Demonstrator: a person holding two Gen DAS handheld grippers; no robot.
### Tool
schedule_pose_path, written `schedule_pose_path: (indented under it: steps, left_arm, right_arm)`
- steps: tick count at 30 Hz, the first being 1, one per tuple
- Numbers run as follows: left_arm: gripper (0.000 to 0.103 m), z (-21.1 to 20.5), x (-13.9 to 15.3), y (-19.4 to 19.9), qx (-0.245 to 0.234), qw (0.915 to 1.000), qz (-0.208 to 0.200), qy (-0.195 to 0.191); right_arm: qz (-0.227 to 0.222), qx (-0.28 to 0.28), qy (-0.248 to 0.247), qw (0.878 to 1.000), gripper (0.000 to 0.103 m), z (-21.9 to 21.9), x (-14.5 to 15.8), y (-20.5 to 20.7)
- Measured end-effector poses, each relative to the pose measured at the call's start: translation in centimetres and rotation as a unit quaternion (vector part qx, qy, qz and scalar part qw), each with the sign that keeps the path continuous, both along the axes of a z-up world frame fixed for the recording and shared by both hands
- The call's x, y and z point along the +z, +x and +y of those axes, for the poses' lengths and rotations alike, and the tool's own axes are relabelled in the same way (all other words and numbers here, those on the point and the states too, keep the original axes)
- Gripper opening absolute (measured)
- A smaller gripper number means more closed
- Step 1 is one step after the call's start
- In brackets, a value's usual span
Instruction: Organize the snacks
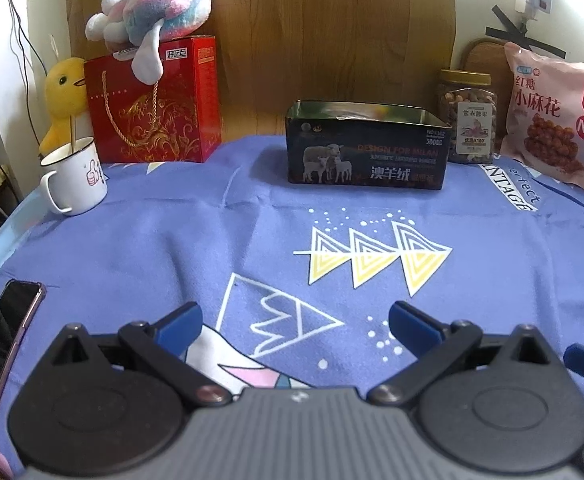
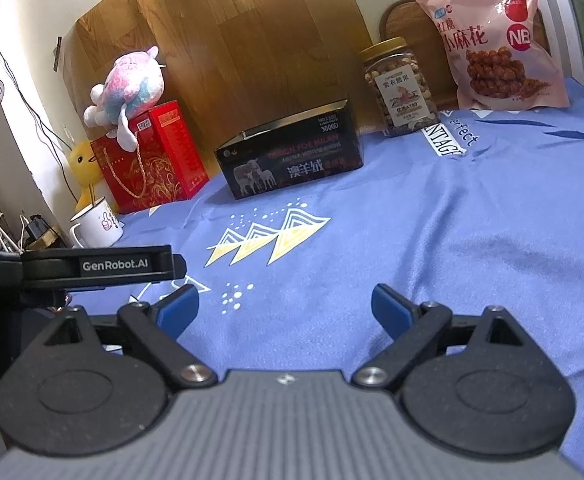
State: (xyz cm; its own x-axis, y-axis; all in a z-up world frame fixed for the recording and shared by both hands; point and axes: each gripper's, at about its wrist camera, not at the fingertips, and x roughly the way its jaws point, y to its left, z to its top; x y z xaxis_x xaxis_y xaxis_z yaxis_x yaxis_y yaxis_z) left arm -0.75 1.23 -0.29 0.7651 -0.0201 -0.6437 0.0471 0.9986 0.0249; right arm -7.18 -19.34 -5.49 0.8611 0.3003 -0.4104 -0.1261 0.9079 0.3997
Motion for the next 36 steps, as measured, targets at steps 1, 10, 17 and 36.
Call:
schedule_pose_path:
  steps: [1,10,17,36]
  left_arm:
    - [0.103,0.0,0.0,0.0,0.0,1.0,0.001,-0.001]
    - [0.103,-0.2,0.7,-0.7,-0.002,1.0,-0.009,0.004]
    - [0.103,-0.6,1.1,-0.9,-0.006,0.9997,-0.015,0.016]
    - [0.103,-1.0,1.8,-0.9,-0.009,0.9988,-0.035,0.034]
  right_arm:
    - [0.0,0.001,0.0,1.0,0.095,0.0,0.0,0.0]
    - [-0.011,-0.003,0.003,1.0,0.095,-0.3,0.3,-0.5]
    - [-0.02,-0.007,0.001,1.0,0.095,-0.3,0.7,-0.6]
    - [-0.014,-0.004,0.002,1.0,0.095,-0.5,0.9,-1.2]
